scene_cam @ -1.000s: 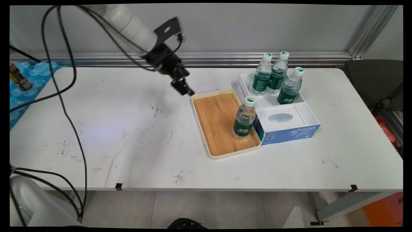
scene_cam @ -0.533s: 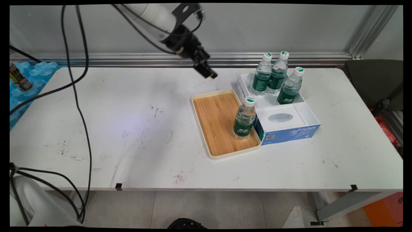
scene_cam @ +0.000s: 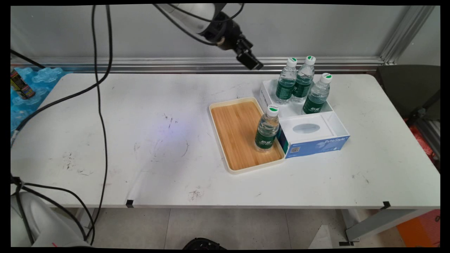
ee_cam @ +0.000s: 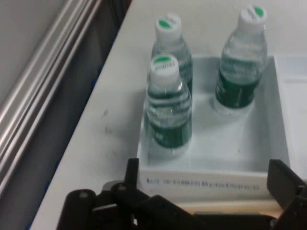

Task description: Pick up the green bottle from the white box

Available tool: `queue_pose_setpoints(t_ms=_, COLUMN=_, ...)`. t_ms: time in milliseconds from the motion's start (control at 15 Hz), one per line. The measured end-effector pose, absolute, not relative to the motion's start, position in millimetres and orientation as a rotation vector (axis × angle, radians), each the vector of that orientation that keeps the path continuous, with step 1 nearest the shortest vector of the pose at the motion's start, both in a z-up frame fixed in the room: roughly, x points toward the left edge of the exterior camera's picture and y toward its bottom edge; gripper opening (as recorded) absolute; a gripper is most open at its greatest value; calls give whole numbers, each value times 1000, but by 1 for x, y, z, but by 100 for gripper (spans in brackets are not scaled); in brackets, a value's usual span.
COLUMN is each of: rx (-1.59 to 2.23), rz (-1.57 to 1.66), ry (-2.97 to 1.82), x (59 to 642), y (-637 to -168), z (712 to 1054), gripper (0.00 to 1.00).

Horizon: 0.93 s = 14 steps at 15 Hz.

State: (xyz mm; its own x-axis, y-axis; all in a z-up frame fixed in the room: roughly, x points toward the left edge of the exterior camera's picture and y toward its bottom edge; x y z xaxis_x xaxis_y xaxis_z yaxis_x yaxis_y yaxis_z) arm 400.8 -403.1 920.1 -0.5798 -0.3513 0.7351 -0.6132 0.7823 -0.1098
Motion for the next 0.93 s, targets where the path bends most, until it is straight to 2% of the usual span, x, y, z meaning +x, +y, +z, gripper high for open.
queue_pose_setpoints(t_ms=333, rx=700, rz=480, ry=-2185, x=386, y=-421, z=907, gripper=100)
queue_pose_setpoints(t_ms=933, rx=662, rz=501, ry=-2154, x=363, y=-454, z=850, gripper=100)
